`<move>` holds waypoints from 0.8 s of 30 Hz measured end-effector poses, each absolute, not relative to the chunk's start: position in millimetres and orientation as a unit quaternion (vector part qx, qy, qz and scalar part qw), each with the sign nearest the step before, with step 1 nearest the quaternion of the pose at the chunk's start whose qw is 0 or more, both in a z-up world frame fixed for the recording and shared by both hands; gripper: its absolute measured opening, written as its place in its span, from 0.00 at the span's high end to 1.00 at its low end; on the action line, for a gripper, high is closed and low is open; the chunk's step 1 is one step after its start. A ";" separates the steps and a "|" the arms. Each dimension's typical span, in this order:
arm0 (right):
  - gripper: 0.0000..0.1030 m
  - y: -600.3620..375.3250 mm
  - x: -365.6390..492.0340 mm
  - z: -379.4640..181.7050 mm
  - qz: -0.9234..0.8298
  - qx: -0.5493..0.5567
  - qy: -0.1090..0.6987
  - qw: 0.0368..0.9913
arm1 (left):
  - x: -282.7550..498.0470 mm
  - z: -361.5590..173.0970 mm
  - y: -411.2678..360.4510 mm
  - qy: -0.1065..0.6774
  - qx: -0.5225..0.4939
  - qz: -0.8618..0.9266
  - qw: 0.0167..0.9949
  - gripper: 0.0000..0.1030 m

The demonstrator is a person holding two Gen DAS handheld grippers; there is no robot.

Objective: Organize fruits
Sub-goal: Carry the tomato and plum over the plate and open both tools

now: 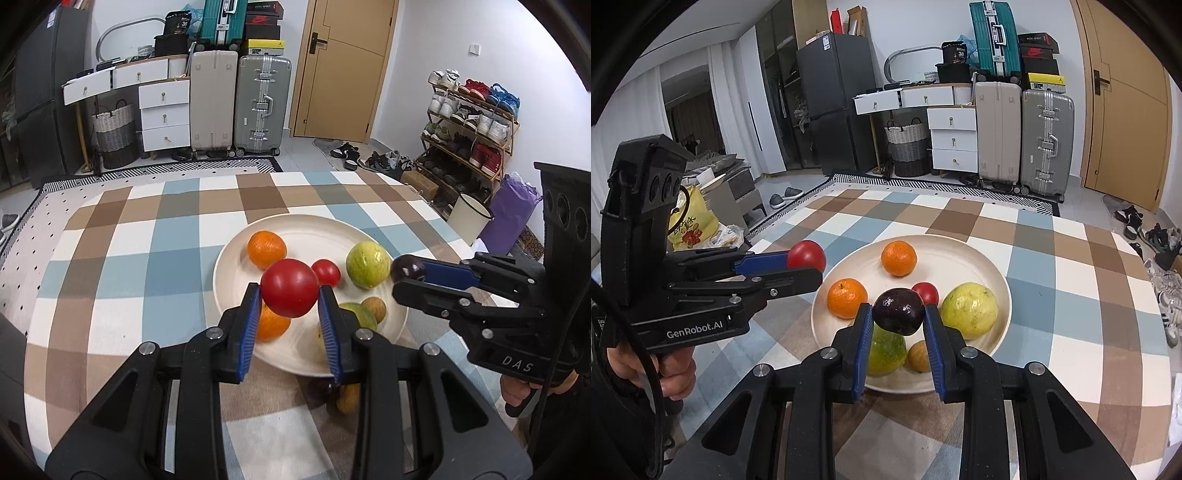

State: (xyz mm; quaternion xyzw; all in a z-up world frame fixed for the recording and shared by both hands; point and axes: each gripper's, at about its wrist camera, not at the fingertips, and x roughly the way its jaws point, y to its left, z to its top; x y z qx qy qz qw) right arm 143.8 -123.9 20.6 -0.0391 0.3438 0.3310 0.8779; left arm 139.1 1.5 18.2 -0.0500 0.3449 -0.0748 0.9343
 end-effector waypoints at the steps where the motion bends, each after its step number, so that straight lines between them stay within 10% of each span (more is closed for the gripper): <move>1: 0.73 -123.1 146.5 19.5 0.332 -0.038 0.347 0.877 | 142.5 17.6 0.7 0.346 -0.048 -0.075 0.934 0.72; 24: 0.73 -116.5 179.6 -5.4 0.326 -0.034 0.369 0.870 | 190.9 -16.6 -14.6 0.380 -0.023 -0.083 0.921 0.72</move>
